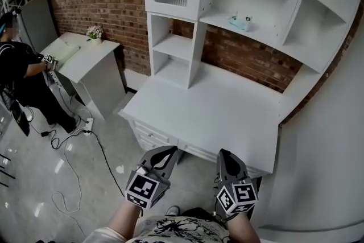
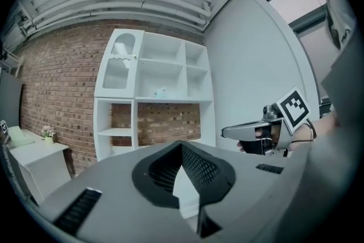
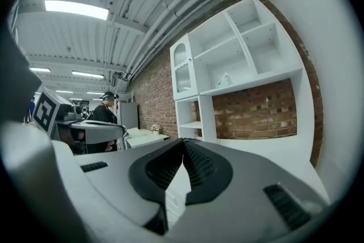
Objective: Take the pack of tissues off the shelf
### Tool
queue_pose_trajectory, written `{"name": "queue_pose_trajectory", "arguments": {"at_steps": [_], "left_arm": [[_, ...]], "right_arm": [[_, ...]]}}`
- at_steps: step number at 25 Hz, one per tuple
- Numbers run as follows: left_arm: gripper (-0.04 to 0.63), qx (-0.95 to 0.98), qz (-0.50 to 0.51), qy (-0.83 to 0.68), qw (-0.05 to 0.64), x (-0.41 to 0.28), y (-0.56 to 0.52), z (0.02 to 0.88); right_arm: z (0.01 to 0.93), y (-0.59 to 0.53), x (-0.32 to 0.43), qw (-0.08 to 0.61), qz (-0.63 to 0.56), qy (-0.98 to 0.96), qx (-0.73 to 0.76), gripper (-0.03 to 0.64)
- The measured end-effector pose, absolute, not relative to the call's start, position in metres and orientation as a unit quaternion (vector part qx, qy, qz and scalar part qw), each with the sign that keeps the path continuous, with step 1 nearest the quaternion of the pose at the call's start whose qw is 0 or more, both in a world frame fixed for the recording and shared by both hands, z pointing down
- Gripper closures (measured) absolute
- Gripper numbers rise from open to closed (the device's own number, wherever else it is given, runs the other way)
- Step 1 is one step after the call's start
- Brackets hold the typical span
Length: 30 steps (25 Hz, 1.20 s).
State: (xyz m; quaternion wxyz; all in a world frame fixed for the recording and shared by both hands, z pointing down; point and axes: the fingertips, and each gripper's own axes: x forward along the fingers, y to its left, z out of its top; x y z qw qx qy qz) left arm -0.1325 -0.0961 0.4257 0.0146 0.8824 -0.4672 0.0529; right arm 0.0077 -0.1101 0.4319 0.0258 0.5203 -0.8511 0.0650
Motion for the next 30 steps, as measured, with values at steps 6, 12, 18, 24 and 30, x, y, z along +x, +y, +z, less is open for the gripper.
{"name": "queue_pose_trajectory", "arguments": {"at_steps": [6, 12, 18, 24, 30], "left_arm": [[0.583, 0.878, 0.050, -0.476, 0.017, -0.133, -0.158, 0.437], [0.582, 0.867, 0.054, -0.496, 0.001, -0.134, -0.233, 0.432], [0.582, 0.851, 0.048, -0.522, 0.013, -0.125, -0.315, 0.416], [0.581, 0.853, 0.058, -0.518, 0.002, -0.089, -0.380, 0.419], [0.582, 0.866, 0.060, -0.496, -0.008, -0.060, -0.419, 0.418]], "right_arm": [[0.442, -0.171, 0.009, 0.045, 0.049, -0.850, 0.522, 0.611], [0.443, -0.252, 0.006, 0.041, 0.040, -0.865, 0.499, 0.611], [0.430, -0.340, 0.021, 0.028, 0.048, -0.878, 0.475, 0.611], [0.429, -0.410, 0.049, 0.028, 0.036, -0.881, 0.472, 0.611], [0.414, -0.449, 0.072, 0.026, 0.009, -0.872, 0.489, 0.611]]}}
